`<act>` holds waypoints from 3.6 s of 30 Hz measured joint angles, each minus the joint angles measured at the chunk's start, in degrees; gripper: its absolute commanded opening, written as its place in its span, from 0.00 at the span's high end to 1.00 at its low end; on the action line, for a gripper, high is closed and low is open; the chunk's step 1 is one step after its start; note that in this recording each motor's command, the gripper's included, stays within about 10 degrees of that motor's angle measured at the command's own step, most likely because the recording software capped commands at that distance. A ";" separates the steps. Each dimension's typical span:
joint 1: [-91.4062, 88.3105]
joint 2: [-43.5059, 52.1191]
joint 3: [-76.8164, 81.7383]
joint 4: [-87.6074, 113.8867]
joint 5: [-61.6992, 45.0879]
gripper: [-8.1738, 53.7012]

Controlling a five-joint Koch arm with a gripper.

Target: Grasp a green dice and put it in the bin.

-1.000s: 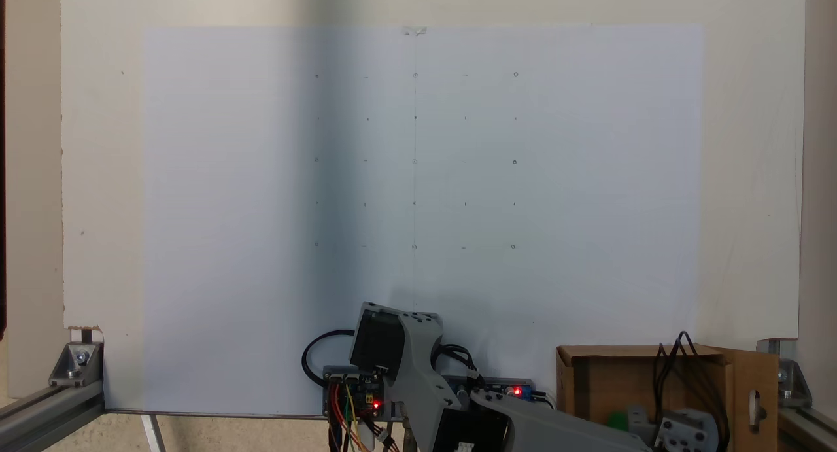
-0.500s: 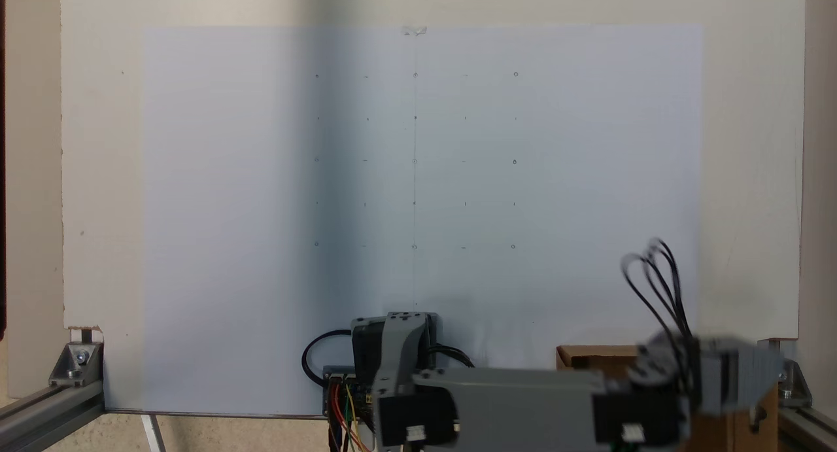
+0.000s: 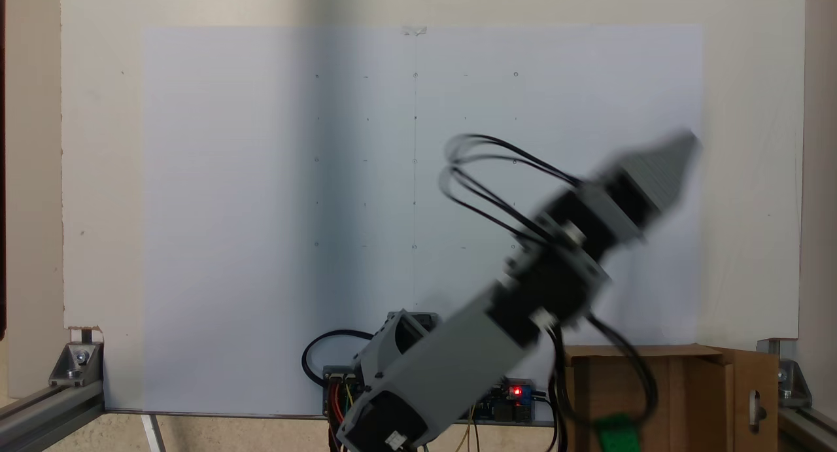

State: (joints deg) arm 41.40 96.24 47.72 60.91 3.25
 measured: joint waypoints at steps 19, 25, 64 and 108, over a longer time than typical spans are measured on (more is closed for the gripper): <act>-40.25 0.70 0.26 0.00 0.00 0.16; -41.57 2.29 6.42 -5.80 0.00 0.16; -36.56 19.16 61.26 -71.10 -0.18 0.14; -41.40 33.22 93.60 -91.58 -0.44 0.15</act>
State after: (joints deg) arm 0.00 129.46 141.33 -30.67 2.81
